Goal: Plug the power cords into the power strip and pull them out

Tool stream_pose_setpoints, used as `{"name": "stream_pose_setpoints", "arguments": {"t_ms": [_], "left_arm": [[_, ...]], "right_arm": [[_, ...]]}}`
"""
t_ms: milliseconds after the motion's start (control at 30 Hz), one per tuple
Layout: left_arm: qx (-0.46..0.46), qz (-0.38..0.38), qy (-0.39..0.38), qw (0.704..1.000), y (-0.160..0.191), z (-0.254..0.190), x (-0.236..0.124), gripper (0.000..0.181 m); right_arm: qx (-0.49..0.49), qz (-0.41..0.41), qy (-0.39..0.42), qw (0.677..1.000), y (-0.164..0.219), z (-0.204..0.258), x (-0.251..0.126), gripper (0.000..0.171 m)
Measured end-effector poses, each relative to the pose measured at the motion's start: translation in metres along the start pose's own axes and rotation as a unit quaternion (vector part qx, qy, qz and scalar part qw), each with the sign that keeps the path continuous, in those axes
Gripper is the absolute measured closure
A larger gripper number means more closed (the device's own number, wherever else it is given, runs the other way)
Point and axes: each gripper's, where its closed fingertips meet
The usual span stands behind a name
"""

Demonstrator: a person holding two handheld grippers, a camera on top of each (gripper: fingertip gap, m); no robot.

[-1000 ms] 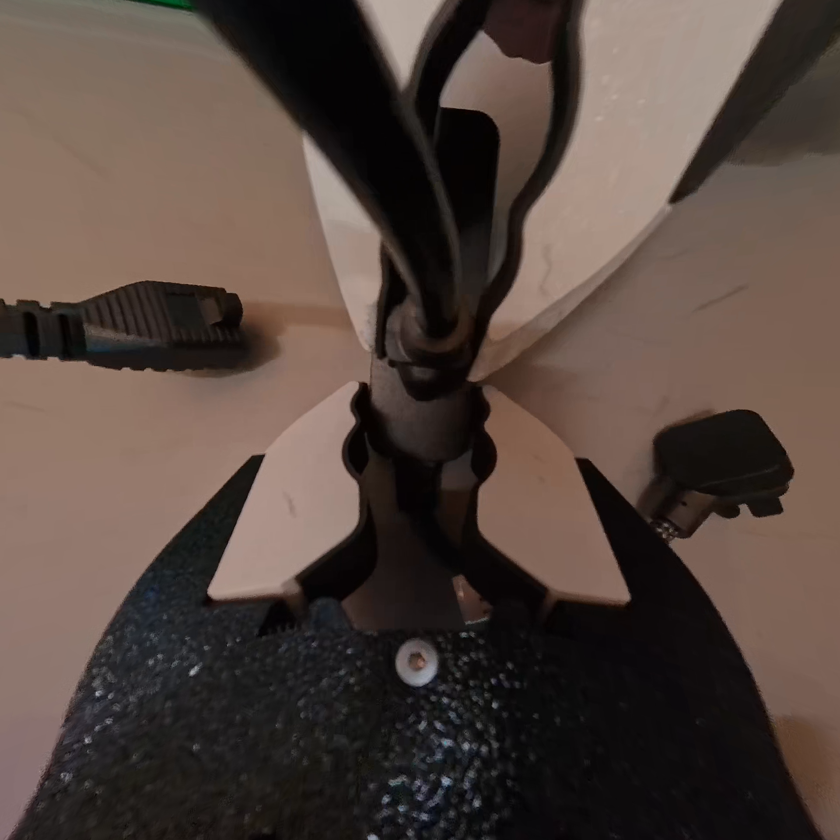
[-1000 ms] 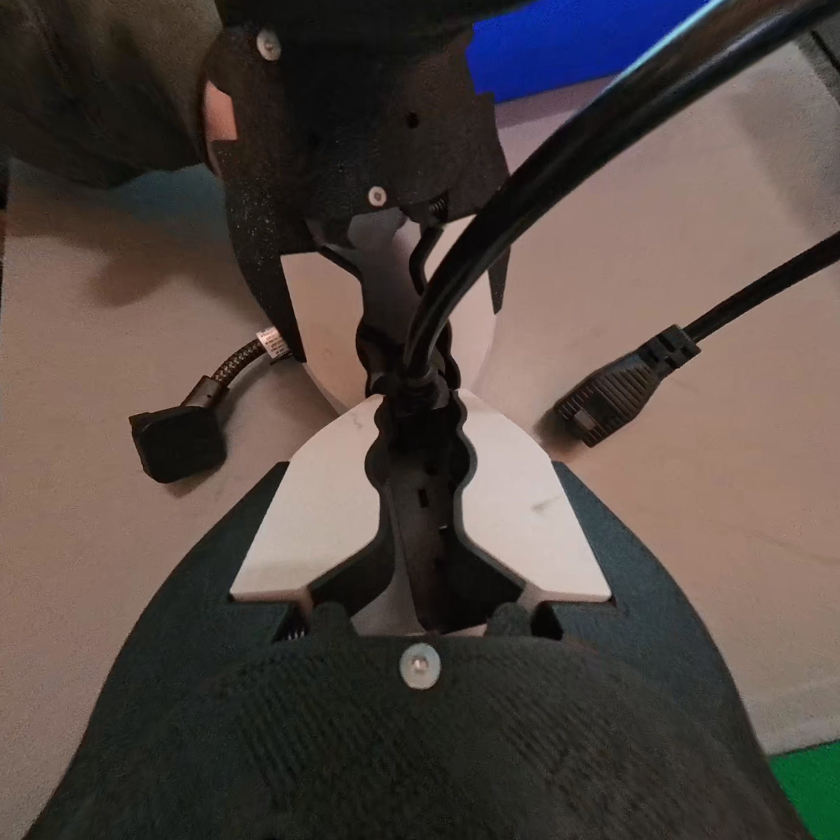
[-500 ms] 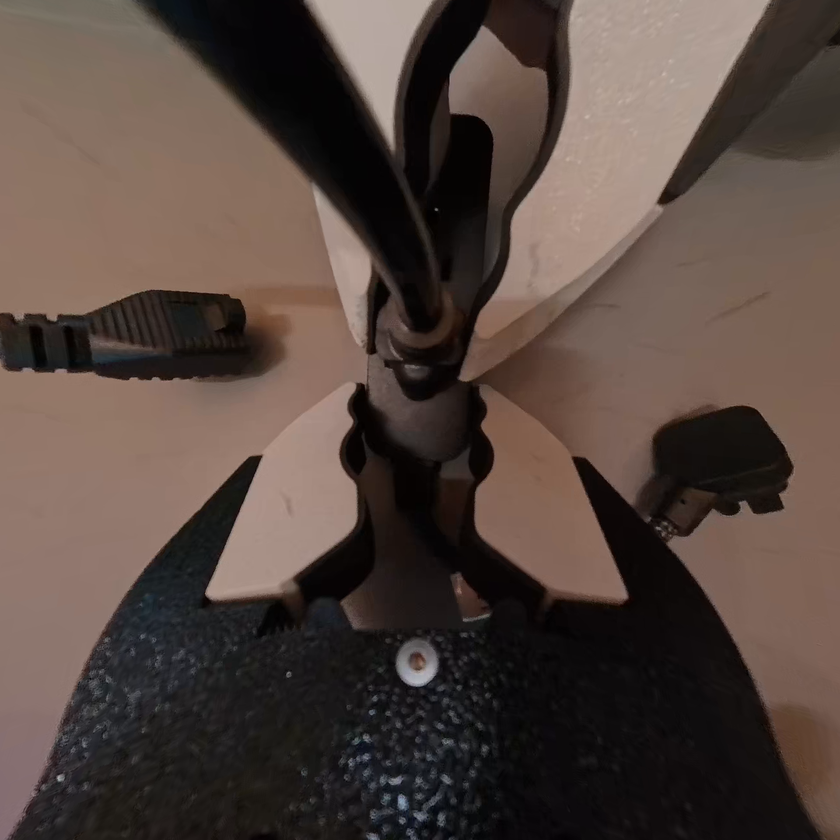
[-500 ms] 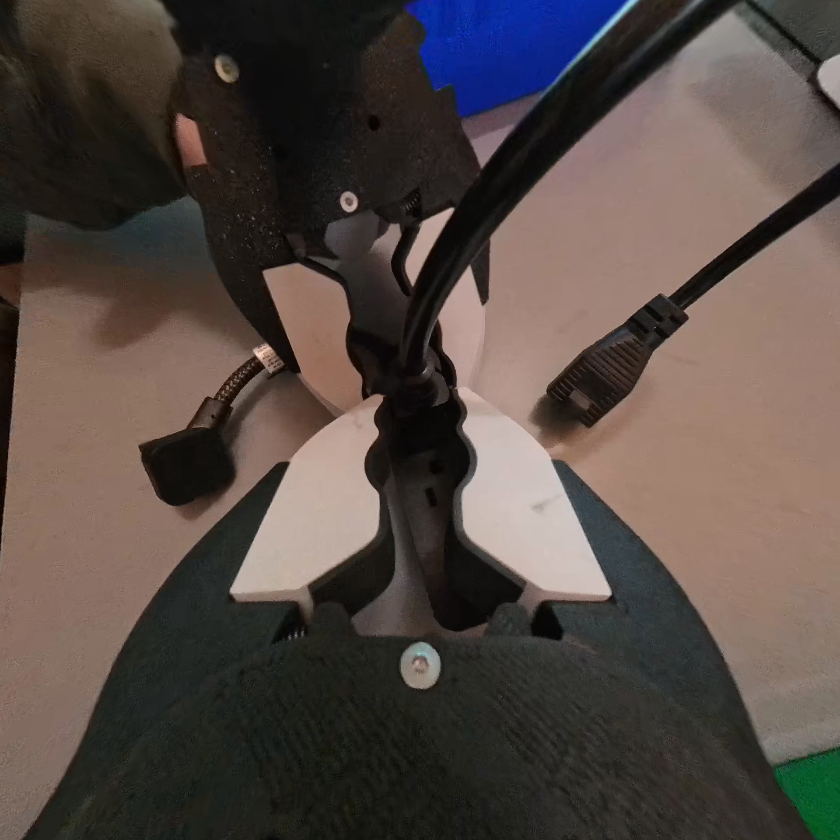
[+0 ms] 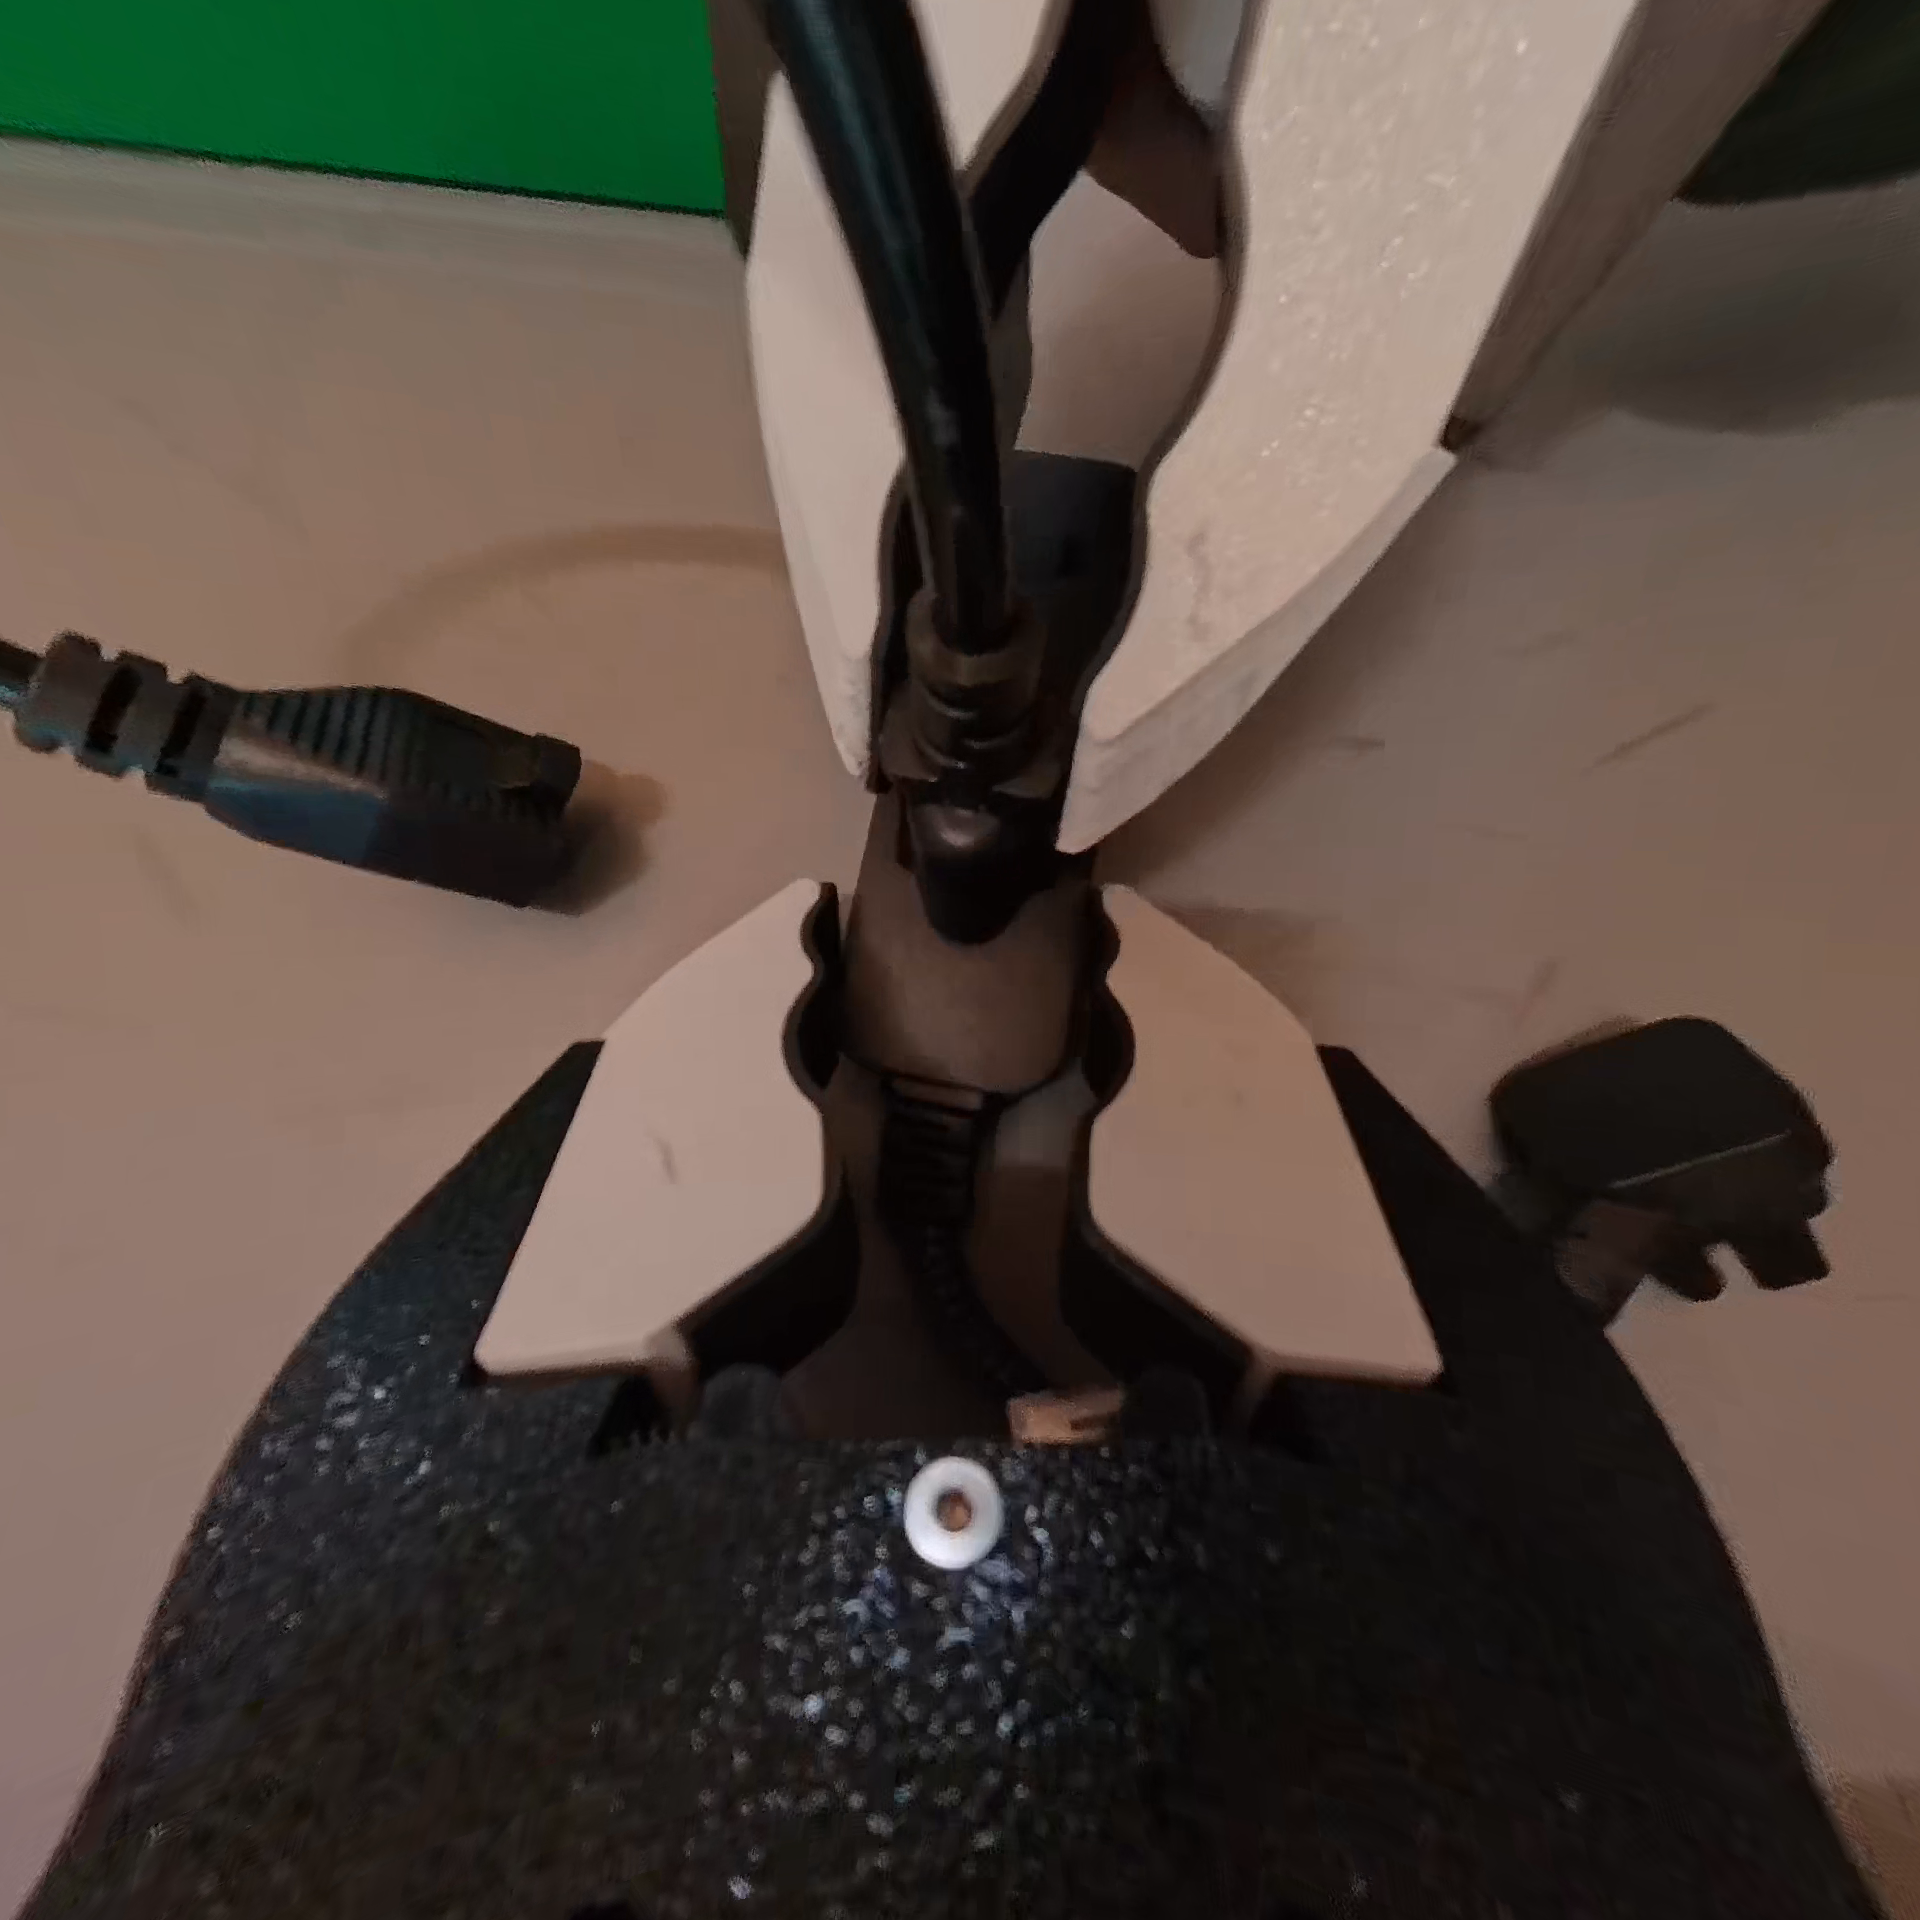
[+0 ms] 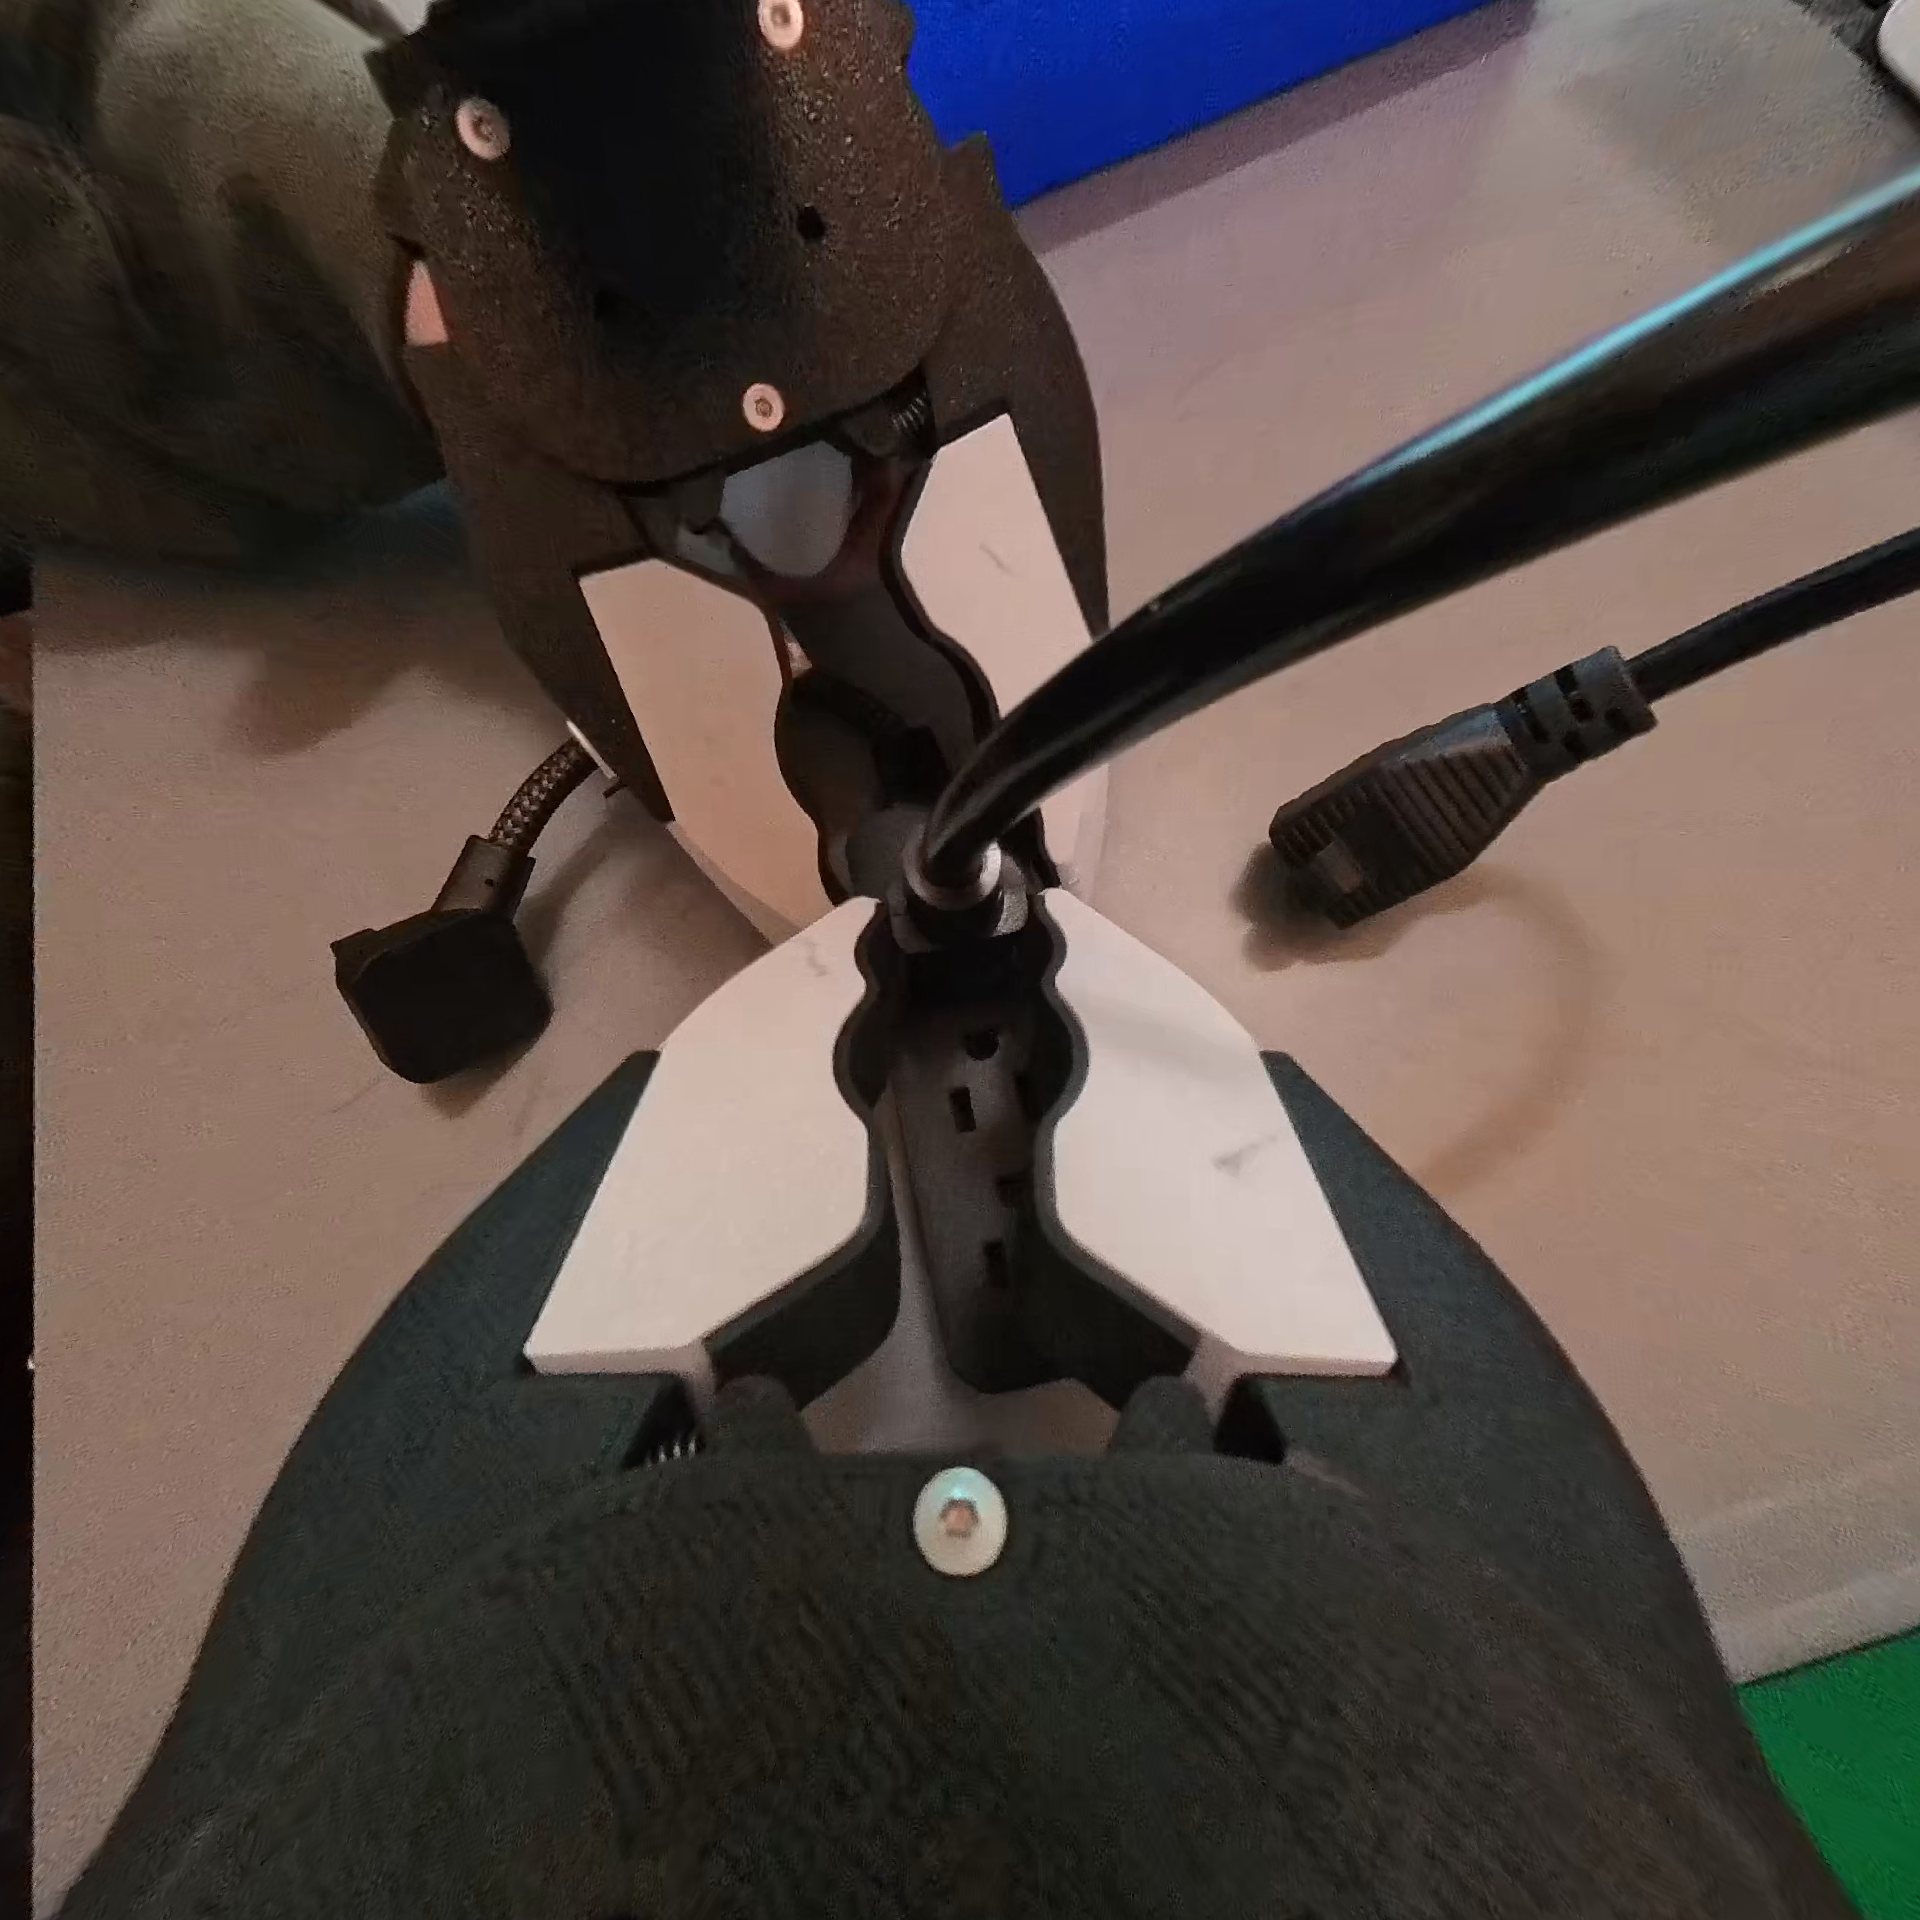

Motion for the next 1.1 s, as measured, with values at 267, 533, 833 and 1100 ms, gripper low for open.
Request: {"name": "stream_pose_setpoints", "arguments": {"t_ms": [267,533,833,1100], "left_arm": [[0.068,0.022,0.035,0.997,-0.001,-0.005,0.003,0.139],[0.059,0.053,0.071,0.994,-0.006,-0.009,-0.006,0.143],[0.093,0.153,0.065,0.982,-0.006,-0.003,-0.022,0.157],[0.077,0.180,0.087,0.977,-0.002,-0.011,-0.020,0.153]], "right_arm": [[-0.028,0.019,0.000,0.999,0.001,0.004,0.001,0.147],[-0.035,0.020,-0.010,0.999,0.001,0.008,0.002,0.147],[-0.039,0.015,-0.009,0.999,0.000,0.009,0.003,0.147],[-0.037,0.011,-0.007,0.999,0.000,0.010,0.003,0.146]]}}
Point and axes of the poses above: each gripper's, where its closed fingertips meet, x out along the fingers, y out of its underside, z = x × y across the jaws, and after that the axes turned 10 degrees about -z, right-handed
